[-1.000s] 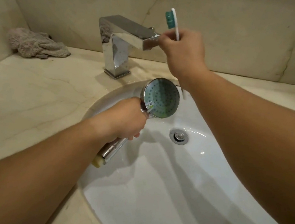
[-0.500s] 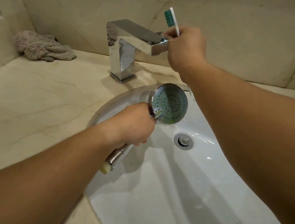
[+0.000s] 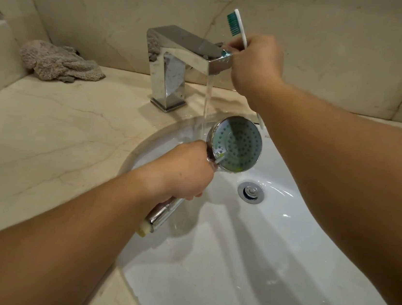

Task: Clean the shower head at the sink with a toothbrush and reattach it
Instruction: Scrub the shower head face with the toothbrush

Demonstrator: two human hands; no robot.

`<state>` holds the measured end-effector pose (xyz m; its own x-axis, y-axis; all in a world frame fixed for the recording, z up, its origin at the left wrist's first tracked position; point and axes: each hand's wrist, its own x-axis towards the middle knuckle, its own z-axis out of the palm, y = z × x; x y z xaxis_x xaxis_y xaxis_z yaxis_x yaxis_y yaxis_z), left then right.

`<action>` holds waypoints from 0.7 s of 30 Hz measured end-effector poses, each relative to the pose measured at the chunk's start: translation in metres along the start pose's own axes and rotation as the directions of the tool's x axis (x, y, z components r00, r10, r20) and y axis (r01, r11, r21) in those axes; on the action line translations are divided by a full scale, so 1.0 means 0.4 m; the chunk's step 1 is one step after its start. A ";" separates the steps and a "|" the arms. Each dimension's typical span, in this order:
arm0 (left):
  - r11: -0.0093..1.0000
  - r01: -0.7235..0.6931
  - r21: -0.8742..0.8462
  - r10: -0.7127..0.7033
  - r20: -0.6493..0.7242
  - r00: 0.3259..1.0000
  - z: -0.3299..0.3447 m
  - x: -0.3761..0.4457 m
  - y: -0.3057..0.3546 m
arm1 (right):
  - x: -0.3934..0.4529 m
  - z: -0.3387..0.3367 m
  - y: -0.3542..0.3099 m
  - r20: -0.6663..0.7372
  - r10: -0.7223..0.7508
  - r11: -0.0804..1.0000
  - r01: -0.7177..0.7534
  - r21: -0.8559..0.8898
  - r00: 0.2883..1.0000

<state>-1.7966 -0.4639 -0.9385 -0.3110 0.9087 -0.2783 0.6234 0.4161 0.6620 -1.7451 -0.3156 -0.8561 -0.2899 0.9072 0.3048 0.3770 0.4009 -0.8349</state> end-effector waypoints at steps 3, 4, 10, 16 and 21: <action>1.000 0.010 -0.005 -0.010 0.023 1.000 -0.005 -0.002 0.000 | -0.006 -0.002 -0.001 0.011 -0.018 0.999 0.018 -0.030 1.000; 1.000 0.021 -0.023 -0.020 0.037 0.999 -0.007 -0.003 -0.002 | -0.009 -0.007 0.000 0.010 -0.020 0.999 0.020 -0.031 1.000; 0.965 0.140 -0.221 -0.121 0.097 0.988 -0.033 -0.035 -0.031 | -0.141 -0.087 0.093 0.038 -0.097 0.960 0.104 -0.261 0.995; 0.890 0.217 -0.400 -0.184 0.120 0.976 -0.040 -0.060 -0.028 | -0.306 -0.078 0.207 0.277 -0.257 0.852 0.353 -0.386 0.926; 0.857 0.232 -0.460 -0.220 0.080 0.972 -0.036 -0.050 -0.033 | -0.315 -0.035 0.230 0.346 -0.446 0.746 0.556 -0.366 0.826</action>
<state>-1.8088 -0.4879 -0.9318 -0.3821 0.7945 -0.4720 0.1326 0.5526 0.8228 -1.6617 -0.3913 -0.9647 -0.7114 0.5265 0.4656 0.4424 0.8502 -0.2855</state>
